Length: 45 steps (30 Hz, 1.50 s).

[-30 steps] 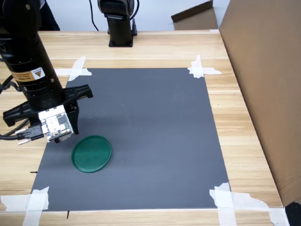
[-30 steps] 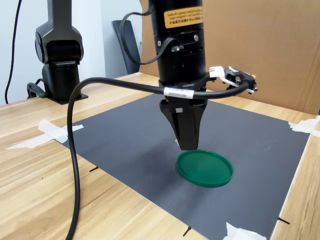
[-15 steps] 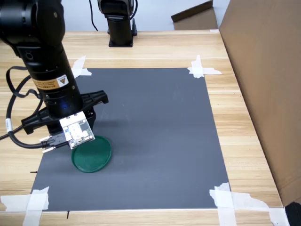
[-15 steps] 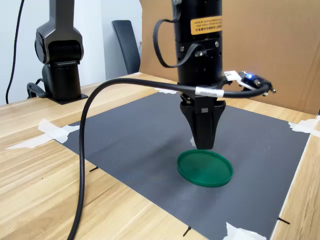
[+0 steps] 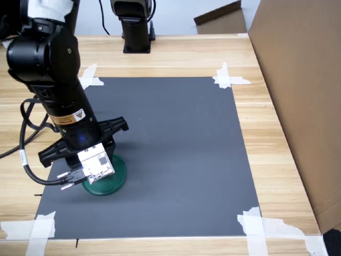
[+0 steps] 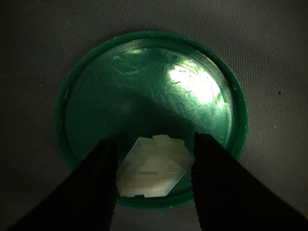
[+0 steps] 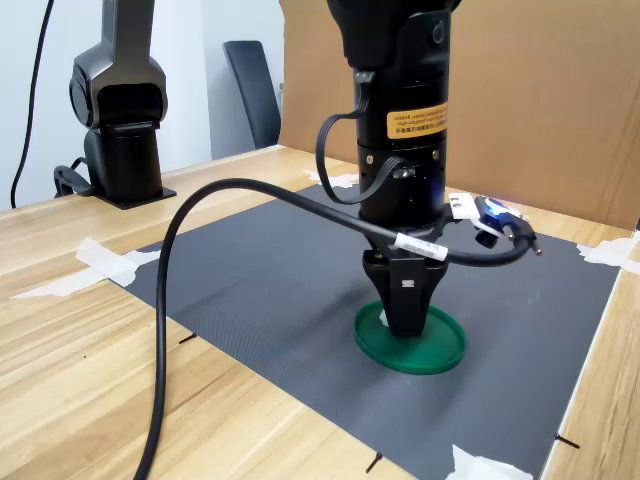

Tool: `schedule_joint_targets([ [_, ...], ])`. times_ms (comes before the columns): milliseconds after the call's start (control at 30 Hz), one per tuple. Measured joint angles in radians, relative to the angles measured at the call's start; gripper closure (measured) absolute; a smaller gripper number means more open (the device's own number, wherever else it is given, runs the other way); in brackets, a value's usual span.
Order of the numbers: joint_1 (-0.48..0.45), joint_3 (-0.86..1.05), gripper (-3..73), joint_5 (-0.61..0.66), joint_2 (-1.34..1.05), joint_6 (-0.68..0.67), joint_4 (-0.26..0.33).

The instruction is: Grasp a white terminal and put it in the green lid.

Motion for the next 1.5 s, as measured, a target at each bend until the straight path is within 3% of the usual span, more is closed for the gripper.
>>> schedule_joint_targets([
  [267, 0.000, 0.000, 33.1, -0.003, 0.003, -0.016, 0.004],
  [367, 0.000, 0.000, 24.4, -0.011, 0.003, 0.002, 0.005],
  [500, 0.000, 0.000, 21.4, -0.026, 0.000, 0.018, 0.008],
  [833, 0.000, 0.001, 21.1, -0.026, -0.167, 0.027, 0.065],
  [967, -0.001, 0.101, 21.3, -0.051, -0.324, 0.035, 0.094],
  [1133, -0.001, 0.303, 30.8, -0.179, -0.551, 0.106, 0.097],
  [1167, -0.001, 0.353, 38.0, -0.215, -0.627, 0.128, 0.097],
  [1200, -0.001, 0.409, 50.5, -0.243, -0.737, 0.142, 0.097],
  [1300, -0.001, 0.468, 66.5, -0.267, -0.870, 0.152, 0.093],
  [1433, -0.001, 0.524, 71.0, -0.292, -0.988, 0.182, 0.078],
  [1500, -0.001, 0.589, 72.0, -0.325, -1.114, 0.260, 0.073],
])
